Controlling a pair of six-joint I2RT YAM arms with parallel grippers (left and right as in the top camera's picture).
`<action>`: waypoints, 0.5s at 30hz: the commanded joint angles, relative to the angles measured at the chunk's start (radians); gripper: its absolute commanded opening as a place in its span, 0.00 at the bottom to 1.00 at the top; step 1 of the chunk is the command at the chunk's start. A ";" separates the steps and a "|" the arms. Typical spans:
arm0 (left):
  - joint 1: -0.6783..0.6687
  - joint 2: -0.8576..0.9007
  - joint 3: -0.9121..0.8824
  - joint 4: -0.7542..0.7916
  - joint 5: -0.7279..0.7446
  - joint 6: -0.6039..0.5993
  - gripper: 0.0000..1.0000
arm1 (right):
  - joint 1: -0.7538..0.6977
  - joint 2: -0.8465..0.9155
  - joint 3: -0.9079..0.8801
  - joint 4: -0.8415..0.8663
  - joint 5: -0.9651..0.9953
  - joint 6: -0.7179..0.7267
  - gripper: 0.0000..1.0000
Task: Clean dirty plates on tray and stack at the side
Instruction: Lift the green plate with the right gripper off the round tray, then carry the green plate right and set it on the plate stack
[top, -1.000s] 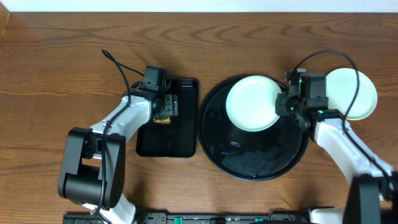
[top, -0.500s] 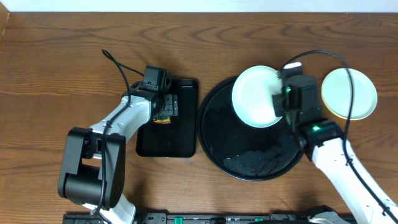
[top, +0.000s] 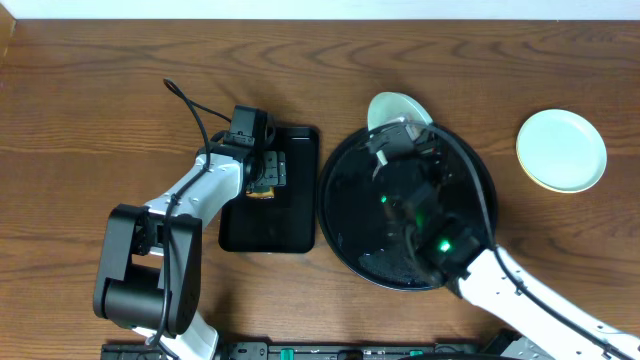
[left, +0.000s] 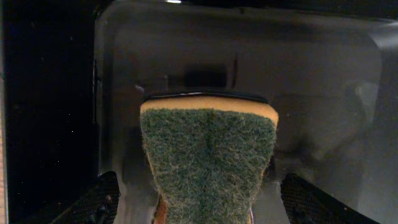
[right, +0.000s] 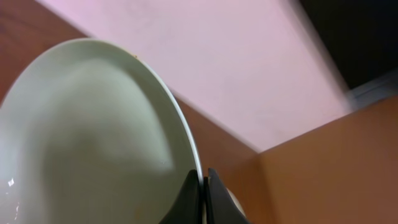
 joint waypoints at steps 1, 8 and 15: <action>0.001 0.009 -0.001 0.001 -0.013 -0.003 0.84 | 0.067 -0.016 0.016 0.045 0.208 -0.162 0.01; 0.001 0.009 -0.001 0.001 -0.013 -0.003 0.84 | 0.111 -0.015 0.016 0.052 0.234 -0.170 0.01; 0.001 0.009 -0.001 0.001 -0.013 -0.003 0.84 | 0.110 -0.015 0.016 0.051 0.234 -0.161 0.01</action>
